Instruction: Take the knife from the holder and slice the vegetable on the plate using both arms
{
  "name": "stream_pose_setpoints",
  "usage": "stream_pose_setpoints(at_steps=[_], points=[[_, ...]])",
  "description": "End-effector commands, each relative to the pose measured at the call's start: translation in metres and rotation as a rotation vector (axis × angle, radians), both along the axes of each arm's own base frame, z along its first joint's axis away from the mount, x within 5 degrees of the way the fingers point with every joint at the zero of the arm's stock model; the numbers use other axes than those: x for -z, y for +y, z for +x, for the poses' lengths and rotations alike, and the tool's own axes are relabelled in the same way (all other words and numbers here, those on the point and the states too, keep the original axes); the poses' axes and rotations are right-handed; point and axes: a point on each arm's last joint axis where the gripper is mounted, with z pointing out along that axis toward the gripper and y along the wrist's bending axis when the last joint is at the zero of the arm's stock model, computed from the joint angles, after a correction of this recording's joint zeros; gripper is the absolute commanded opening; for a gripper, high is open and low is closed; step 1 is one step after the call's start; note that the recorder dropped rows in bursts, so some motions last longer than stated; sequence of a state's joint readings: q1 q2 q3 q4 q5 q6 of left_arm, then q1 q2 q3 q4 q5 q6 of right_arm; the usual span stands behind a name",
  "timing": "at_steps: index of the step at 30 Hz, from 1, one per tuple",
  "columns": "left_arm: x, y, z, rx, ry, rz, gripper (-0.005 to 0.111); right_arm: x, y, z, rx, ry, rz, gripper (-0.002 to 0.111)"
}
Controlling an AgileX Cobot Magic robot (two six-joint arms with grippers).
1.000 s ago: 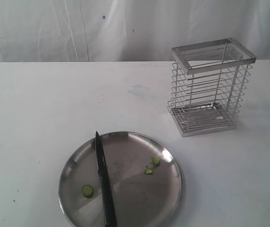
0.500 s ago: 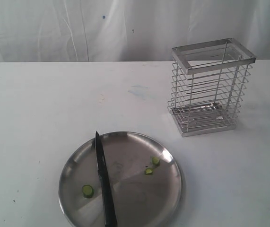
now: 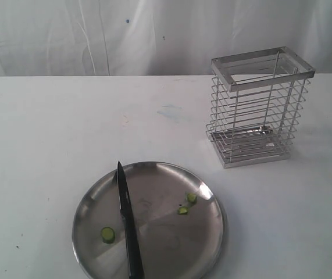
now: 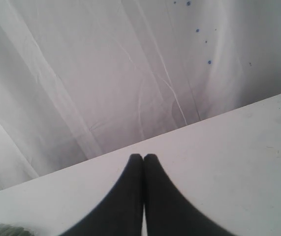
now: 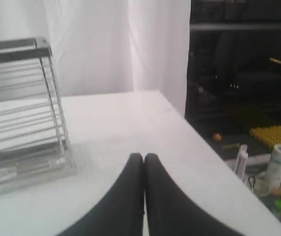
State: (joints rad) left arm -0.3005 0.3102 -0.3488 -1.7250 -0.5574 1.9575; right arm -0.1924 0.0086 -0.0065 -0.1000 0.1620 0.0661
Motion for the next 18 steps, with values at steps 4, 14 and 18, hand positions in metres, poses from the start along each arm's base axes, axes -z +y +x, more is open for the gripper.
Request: stream_pose_setpoints(at_steps=[4, 14, 18], points=[[0.0011, -0.0004, -0.0009, 0.008, 0.003, 0.019, 0.0, 0.0173, -0.0001, -0.0028, 0.017, 0.162, 0.069, 0.0], [0.0014, 0.0006, -0.0009, -0.004, 0.006, 0.019, 0.0, 0.0174, 0.0, -0.0028, 0.016, 0.161, 0.074, 0.0], [-0.0061, -0.0015, -0.0012, 0.021, -0.072, -0.013, 0.0, 0.0174, 0.0, -0.0028, 0.016, 0.161, 0.074, 0.0]])
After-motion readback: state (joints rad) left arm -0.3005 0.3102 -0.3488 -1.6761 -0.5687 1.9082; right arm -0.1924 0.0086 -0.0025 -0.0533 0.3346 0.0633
